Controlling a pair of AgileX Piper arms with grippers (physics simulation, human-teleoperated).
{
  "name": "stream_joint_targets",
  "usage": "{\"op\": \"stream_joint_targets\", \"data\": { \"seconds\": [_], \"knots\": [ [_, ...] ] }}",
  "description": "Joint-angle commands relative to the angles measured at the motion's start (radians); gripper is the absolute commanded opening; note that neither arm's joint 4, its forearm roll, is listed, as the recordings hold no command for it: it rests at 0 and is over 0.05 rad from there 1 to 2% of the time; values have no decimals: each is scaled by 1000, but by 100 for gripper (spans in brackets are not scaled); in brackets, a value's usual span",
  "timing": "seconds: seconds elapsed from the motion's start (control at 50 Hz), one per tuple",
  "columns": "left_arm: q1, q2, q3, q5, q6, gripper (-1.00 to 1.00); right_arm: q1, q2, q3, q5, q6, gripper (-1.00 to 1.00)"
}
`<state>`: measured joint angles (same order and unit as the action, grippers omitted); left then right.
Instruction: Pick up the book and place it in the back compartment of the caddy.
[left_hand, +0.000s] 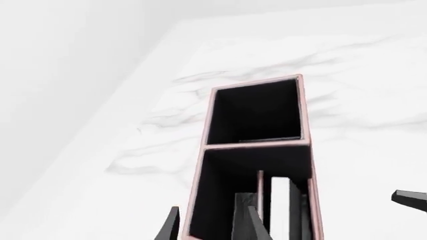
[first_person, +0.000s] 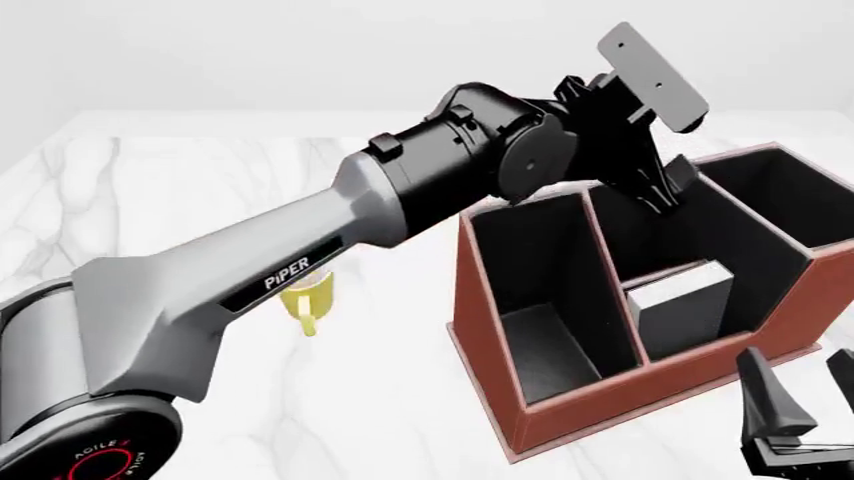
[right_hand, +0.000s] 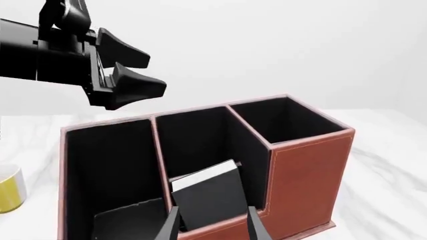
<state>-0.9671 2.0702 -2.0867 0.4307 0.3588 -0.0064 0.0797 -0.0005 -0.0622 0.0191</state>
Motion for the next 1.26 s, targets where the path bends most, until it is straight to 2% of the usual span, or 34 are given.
{"op": "stream_joint_targets", "data": {
  "seconds": [0.02, 0.12, 0.18, 0.2, 0.22, 0.28, 0.3, 0.32, 0.4, 0.44, 0.5, 0.6, 0.62, 0.64, 0.68, 0.74, 0.8, 0.82, 0.84, 0.86, 0.88, 0.94, 1.02, 1.06, 1.08, 1.1, 1.12, 1.14, 1.16, 1.18, 1.2, 1.26],
  "knots": [
    [79, -14, 4, -5, 43, 100, 4, 10, 0, -10, -4, 100],
    [170, 15, -17, -10, 60, 100, 3, 14, 0, -13, -6, 100],
    [196, 11, -6, -27, 60, 100, 2, 29, 0, -26, -5, 100],
    [213, -91, 139, -73, 63, 100, 2, 71, 0, -55, -6, 100],
    [222, -109, 170, -89, 64, 100, 2, 116, 0, -85, 18, 100],
    [238, -142, 222, -117, 61, 100, 3, 190, 0, -136, 16, 100],
    [249, -160, 247, -133, 59, 100, 5, 285, -2, -196, 30, 100],
    [251, -176, 269, -146, 56, 100, 14, 291, -11, -202, 29, 100],
    [285, -211, 328, -186, 45, 100, 32, 218, -173, -46, 15, 100],
    [289, -231, 358, -202, 40, 100, 42, 250, -250, -13, 51, 100],
    [298, -259, 399, -223, 30, 100, 51, 244, -409, 68, 14, 100],
    [312, -307, 447, -253, 9, 100, 64, 295, -648, 177, 8, 100],
    [312, -308, 447, -253, 9, 100, 64, 295, -649, 177, 8, 100],
    [322, -318, 463, -264, 5, 100, 78, 296, -738, 225, 0, 100],
    [322, -303, 449, -265, 3, 100, 79, 296, -761, 240, 0, 100],
    [337, -278, 422, -271, -1, 100, 102, 279, -920, 342, -21, 100],
    [355, -269, 413, -279, -7, 100, 101, 273, -1042, 425, -13, 100],
    [355, -269, 413, -279, -7, 100, 101, 274, -1043, 426, -13, 100],
    [356, -271, 424, -285, -11, 100, 95, 261, -1114, 470, -15, 100],
    [361, -269, 428, -290, -13, 100, 78, 250, -1189, 519, -7, 100],
    [361, -269, 429, -290, -13, 100, 78, 250, -1190, 520, -7, 100],
    [364, -252, 385, -262, -18, 100, 53, 248, -1327, 618, 27, 100],
    [374, -242, 363, -250, -22, 100, 65, 212, -1529, 744, -33, 100],
    [375, -241, 361, -248, -23, 100, 56, 212, -1572, 772, -22, 100],
    [377, -240, 359, -247, -24, 100, 66, 214, -1669, 843, -19, 100],
    [379, -238, 356, -245, -24, 100, 96, 202, -1735, 880, -40, 100],
    [381, -267, 399, -260, -25, 100, 117, 194, -1796, 919, -70, 100],
    [385, -343, 510, -293, -24, 100, 109, 191, -1853, 955, -77, 100],
    [387, -356, 531, -300, -24, 100, 99, 184, -1887, 972, -84, 100],
    [390, -363, 543, -306, -23, 100, 94, 187, -1936, 1006, -83, 100],
    [391, -369, 554, -310, -25, 100, 42, 189, -1971, 1024, -37, 100],
    [392, -383, 573, -320, -27, 100, -40, 175, -2019, 1052, 73, 100]
  ]
}}
